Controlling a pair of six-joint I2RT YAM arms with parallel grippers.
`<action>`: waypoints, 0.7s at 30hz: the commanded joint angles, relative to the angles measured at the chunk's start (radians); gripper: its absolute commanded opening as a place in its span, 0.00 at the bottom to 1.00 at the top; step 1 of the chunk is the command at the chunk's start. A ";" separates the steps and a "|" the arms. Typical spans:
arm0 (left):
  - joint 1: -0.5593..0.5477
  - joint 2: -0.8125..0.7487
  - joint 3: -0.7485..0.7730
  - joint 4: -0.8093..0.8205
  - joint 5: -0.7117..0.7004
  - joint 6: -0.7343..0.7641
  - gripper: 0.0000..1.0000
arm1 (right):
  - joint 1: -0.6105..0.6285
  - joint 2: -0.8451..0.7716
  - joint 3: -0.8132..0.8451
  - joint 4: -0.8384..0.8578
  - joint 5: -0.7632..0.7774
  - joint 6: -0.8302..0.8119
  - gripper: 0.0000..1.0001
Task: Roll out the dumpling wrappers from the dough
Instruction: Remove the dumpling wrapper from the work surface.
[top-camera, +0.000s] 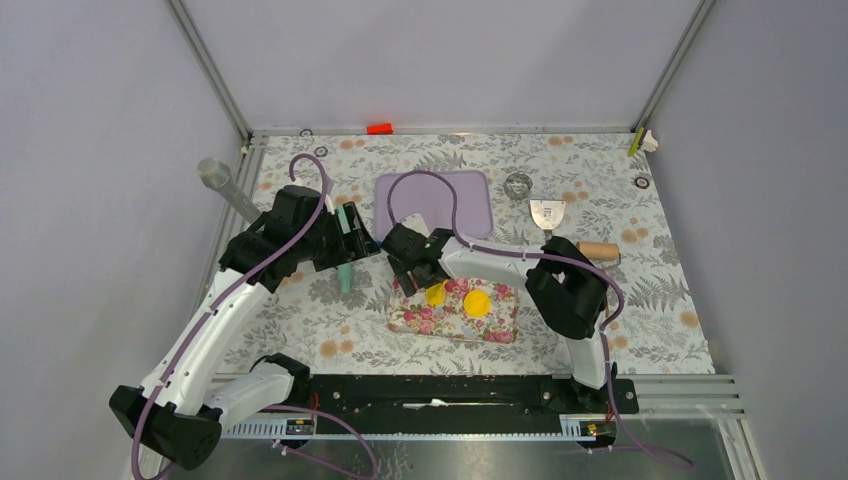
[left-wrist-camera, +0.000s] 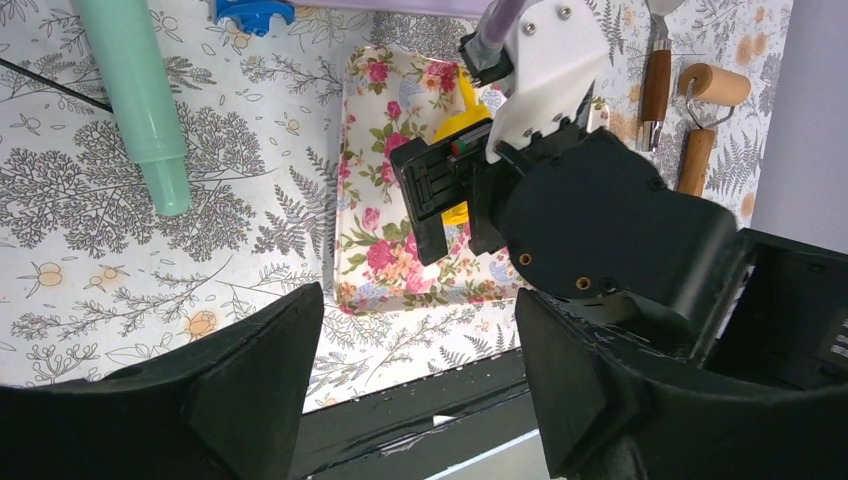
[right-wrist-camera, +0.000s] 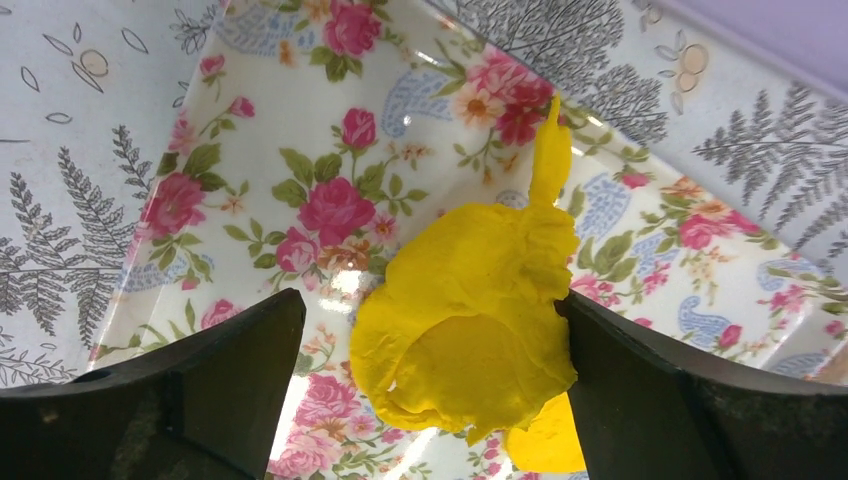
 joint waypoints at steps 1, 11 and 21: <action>0.006 -0.008 0.042 0.017 -0.010 0.014 0.76 | 0.017 -0.040 0.069 -0.053 0.096 -0.037 1.00; 0.018 -0.022 0.087 -0.021 -0.047 0.031 0.77 | 0.028 -0.056 0.156 -0.022 -0.068 -0.042 1.00; 0.075 -0.053 0.192 -0.095 -0.092 0.081 0.77 | 0.059 0.045 0.143 0.032 -0.264 0.027 0.99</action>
